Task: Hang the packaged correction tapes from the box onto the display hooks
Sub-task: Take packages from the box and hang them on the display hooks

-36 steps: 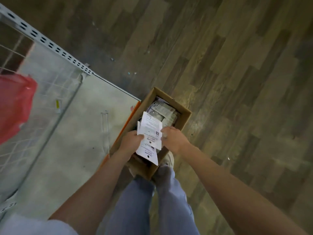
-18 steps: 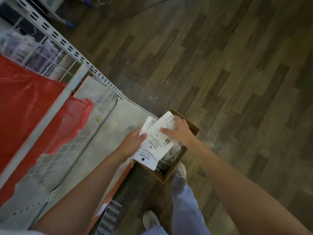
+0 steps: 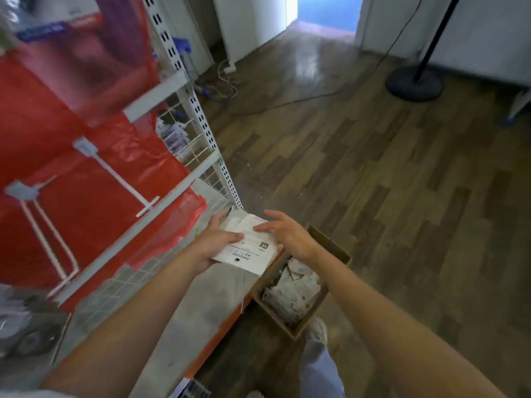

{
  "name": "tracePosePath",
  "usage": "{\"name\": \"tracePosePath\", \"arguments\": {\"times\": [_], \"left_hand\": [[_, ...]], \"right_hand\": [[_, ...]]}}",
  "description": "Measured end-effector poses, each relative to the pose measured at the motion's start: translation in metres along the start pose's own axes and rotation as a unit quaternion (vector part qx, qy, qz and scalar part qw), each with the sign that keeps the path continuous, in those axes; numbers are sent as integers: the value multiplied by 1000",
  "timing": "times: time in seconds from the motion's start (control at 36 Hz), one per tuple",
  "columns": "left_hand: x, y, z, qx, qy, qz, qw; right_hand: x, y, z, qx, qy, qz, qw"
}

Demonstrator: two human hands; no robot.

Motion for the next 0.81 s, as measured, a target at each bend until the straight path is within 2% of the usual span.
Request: {"name": "tracePosePath", "arguments": {"times": [0.03,0.08,0.11,0.19,0.31,0.39,0.47,0.53,0.61,0.69,0.81], "left_hand": [[-4,-6,9,5,9,15,1000],[-14,-17,27,23,15,41,999],[-18,-22,36,39,15,52,998],[-31,-34,66,100,5,104,989],[-51,-46,111,162,6,133,978],[-62,-62,135,185,37,127,974],[-68,-84,150,159,69,95,980],[-72,-98,159,104,97,38,989],[-76,-114,176,34,139,-25,989],[-78,-133,189,-6,179,-36,983],[-76,-160,201,-58,221,-12,973]], "right_hand": [[8,0,3,-16,-22,21,999],[24,9,13,40,-53,110,992],[31,11,18,37,-64,158,985],[51,18,29,-26,-110,211,971],[90,20,51,-102,-133,127,978],[121,20,68,-110,-140,-12,984],[150,23,78,-82,-147,-103,980],[169,26,77,-92,-162,-95,978],[193,32,74,-80,-172,-144,971],[214,40,76,-76,-174,-203,960],[241,52,91,-21,-195,-231,953]]}}
Point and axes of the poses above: each hand's wrist, its own z-axis away from the middle knuckle, its own y-axis out of the palm, x = y × z, the point moved 4 cm from there along -z, towards the middle knuckle, and after that the axes turned 1 degree about z, right-handed, at the moved point
